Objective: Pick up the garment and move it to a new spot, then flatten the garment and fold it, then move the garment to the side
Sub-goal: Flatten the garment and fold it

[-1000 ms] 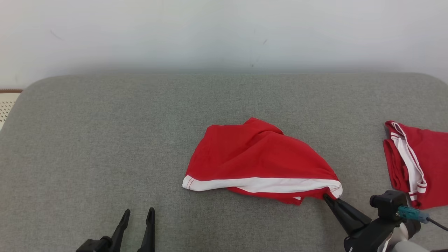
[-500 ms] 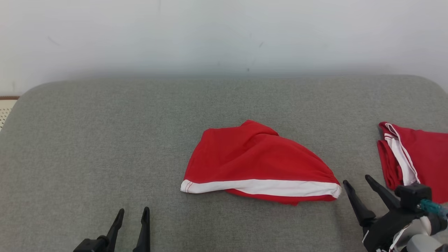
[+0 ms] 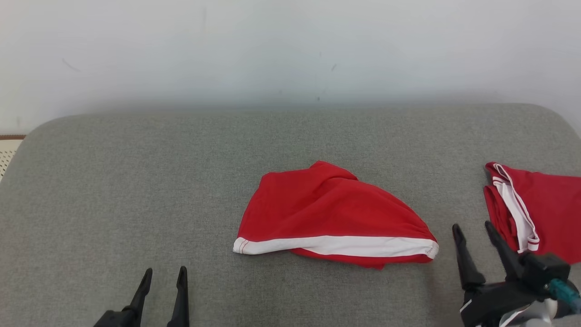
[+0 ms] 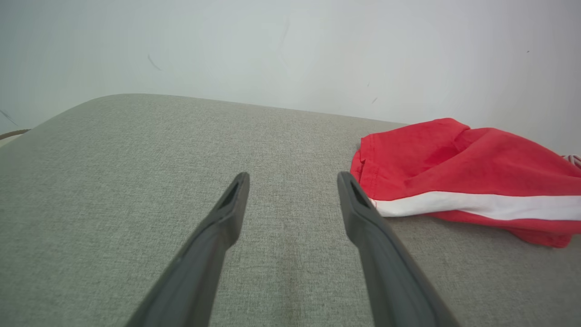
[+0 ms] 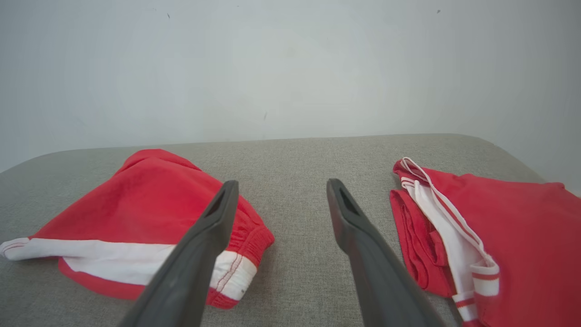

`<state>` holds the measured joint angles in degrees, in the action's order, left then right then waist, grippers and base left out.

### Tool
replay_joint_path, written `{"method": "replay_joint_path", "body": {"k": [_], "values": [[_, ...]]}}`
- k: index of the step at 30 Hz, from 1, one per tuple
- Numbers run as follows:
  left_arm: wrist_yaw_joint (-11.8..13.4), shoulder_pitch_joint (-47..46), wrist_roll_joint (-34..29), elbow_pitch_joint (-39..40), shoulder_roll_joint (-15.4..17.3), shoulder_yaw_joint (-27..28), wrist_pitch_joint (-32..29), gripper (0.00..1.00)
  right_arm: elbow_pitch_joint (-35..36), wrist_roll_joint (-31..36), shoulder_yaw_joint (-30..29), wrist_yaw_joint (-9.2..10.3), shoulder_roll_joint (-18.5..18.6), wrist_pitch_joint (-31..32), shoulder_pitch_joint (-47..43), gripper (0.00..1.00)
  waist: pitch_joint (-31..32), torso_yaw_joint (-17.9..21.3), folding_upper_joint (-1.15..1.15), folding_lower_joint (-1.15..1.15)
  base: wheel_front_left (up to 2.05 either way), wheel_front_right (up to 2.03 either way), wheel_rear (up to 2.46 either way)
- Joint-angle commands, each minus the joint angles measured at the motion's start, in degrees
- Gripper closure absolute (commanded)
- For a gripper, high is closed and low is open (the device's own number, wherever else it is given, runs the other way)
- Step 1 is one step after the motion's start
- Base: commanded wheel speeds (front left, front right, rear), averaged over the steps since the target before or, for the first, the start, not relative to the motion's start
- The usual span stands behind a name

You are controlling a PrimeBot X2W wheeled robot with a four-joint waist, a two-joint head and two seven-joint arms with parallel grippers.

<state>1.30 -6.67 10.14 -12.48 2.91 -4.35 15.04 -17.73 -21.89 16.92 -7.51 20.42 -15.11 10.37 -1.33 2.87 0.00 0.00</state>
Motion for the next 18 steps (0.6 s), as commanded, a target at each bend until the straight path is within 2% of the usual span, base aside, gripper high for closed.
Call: {"method": "replay_joint_path", "body": {"k": [1, 9, 18], "values": [[0.2, 1.4, -0.9, 0.3, 0.0, 0.3, 0.2, 0.00, 0.8, 1.7, -1.1, 0.05, -1.5, 0.0, -1.8, 0.00, 0.3, -0.1, 0.00, 0.00, 0.00, 0.00, 0.00], [0.8, 3.0, -2.5, 1.4, 0.0, 0.2, 0.2, 0.00, 2.5, 5.4, -4.0, 0.05, -5.6, 0.0, -5.3, 0.00, 1.9, -0.3, 0.00, 0.00, 0.00, 0.00, 0.00], [1.3, 5.0, -3.9, 1.7, 0.0, -0.3, 0.2, 0.00, 2.5, 6.7, -4.9, 0.05, -7.5, 0.0, -7.8, 0.00, 3.1, -0.1, 0.00, 0.00, 0.00, 0.00, 0.00]]}}
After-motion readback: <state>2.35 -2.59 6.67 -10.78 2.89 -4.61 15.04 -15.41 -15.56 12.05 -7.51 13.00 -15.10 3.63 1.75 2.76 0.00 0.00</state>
